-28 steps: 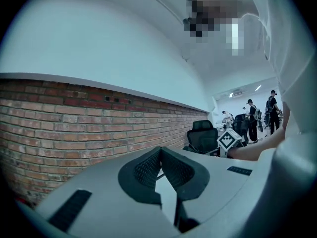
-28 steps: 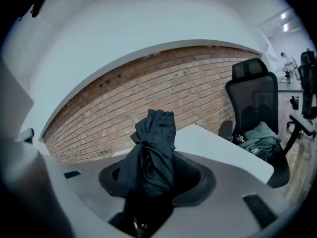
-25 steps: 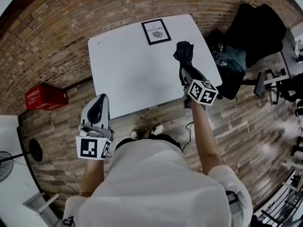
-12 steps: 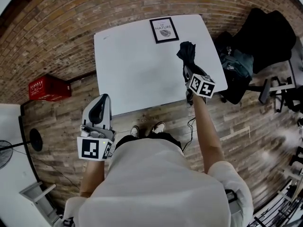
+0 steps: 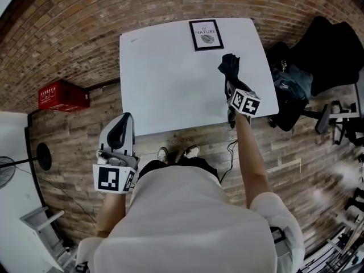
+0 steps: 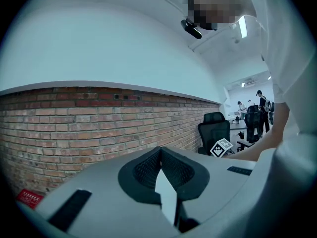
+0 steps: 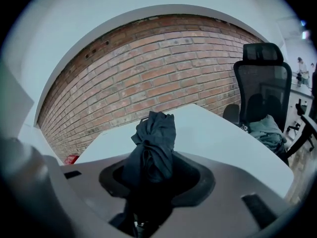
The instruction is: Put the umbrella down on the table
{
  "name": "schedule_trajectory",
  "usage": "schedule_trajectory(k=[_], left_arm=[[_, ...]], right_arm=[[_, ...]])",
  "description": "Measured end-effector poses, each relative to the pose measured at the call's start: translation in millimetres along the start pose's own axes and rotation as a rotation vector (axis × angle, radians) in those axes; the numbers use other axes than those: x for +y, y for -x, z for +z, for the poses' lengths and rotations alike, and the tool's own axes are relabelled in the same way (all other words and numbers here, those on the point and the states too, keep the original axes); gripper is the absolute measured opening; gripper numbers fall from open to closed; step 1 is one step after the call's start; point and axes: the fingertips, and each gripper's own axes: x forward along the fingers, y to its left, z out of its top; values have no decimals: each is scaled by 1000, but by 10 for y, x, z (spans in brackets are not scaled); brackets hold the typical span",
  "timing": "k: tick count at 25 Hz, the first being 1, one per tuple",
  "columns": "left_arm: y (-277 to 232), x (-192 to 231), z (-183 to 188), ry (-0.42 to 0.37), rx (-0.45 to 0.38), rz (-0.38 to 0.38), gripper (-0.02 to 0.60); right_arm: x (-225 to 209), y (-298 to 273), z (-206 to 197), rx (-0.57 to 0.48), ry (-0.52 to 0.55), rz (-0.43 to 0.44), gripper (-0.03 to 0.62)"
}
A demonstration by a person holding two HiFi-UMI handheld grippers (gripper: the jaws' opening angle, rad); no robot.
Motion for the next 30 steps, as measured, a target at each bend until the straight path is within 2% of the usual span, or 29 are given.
schedule_trajectory(k=[3,6,8,11,17,23,30], left_arm=[[-4,10,-10,-1,14,10,23],[-2,8,-22,0,22,17,23],[4,11,-39,3,28,21,23],[-6,43,-87,11,41,21,23],[-37,0,-101,21,40,5,23],[0,-12,-79,24,17,-9,23],[76,45,-85,28,9,-14,23]], right_arm=[[-50,-81,8,10,23,-21,123],[-78,-207,-116,58,66,-40,96],[-90,-249,-199,66,52,-39,80],[-98,-287,-191,54,44,-45,75],[-168,-387,-145,65,103,-70,74],[-174,-382,-179,77,18,-39,95],[-136,-368,-214,88,30,-86,102]])
